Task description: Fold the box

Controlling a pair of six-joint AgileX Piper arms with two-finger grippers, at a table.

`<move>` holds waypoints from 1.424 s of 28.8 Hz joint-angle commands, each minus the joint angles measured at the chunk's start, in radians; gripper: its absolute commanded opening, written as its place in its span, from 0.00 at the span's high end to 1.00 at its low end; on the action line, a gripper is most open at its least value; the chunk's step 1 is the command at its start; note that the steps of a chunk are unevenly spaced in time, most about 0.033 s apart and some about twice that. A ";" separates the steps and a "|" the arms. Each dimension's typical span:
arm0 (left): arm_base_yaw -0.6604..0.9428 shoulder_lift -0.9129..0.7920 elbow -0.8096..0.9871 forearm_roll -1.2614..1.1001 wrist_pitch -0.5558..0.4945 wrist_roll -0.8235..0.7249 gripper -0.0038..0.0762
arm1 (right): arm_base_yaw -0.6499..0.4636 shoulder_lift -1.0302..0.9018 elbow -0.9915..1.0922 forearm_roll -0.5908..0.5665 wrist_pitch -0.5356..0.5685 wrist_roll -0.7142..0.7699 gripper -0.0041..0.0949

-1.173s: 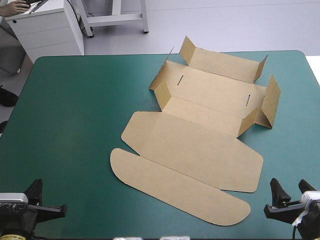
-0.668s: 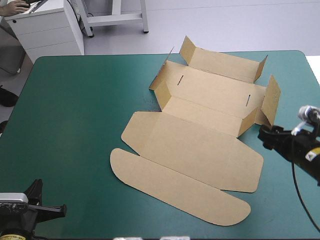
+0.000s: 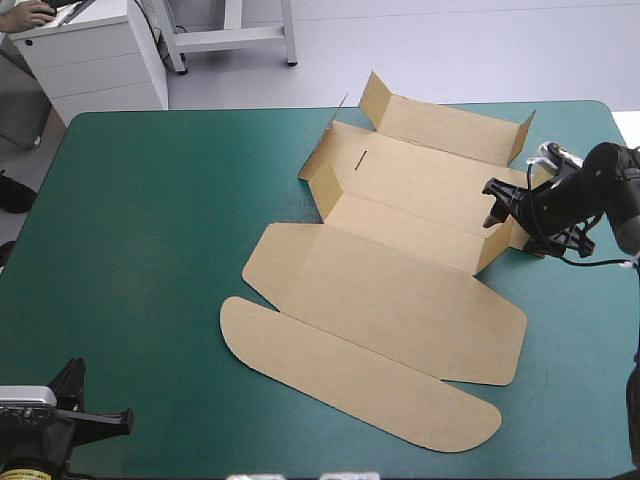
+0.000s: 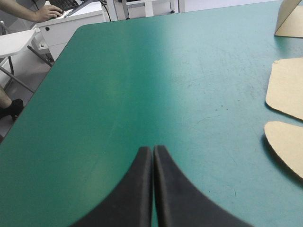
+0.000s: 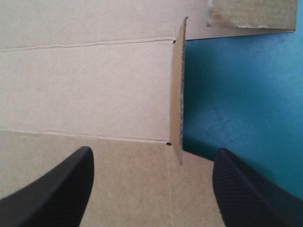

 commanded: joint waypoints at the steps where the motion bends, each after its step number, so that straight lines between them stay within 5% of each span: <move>1: -0.005 0.023 -0.024 -0.001 -0.077 -0.002 0.96 | -0.045 0.019 -0.044 0.029 -0.012 -0.031 0.30; 16: -0.005 0.023 -0.024 -0.001 -0.077 -0.002 0.96 | -0.053 0.155 -0.042 0.082 -0.020 -0.146 0.33; 19: -0.005 0.023 -0.024 -0.001 -0.077 -0.002 0.96 | -0.053 0.171 -0.042 0.082 -0.019 -0.157 0.47; 24: -0.005 0.023 -0.024 -0.001 -0.077 -0.002 0.96 | -0.053 0.188 -0.042 0.082 0.002 -0.186 0.94; 25: -0.005 0.023 -0.024 -0.001 -0.077 -0.002 0.96 | -0.053 0.188 -0.042 0.082 0.002 -0.186 0.97; 41: -0.005 0.023 -0.024 -0.001 -0.077 -0.002 0.96 | -0.022 0.195 -0.213 0.100 0.044 -0.539 0.97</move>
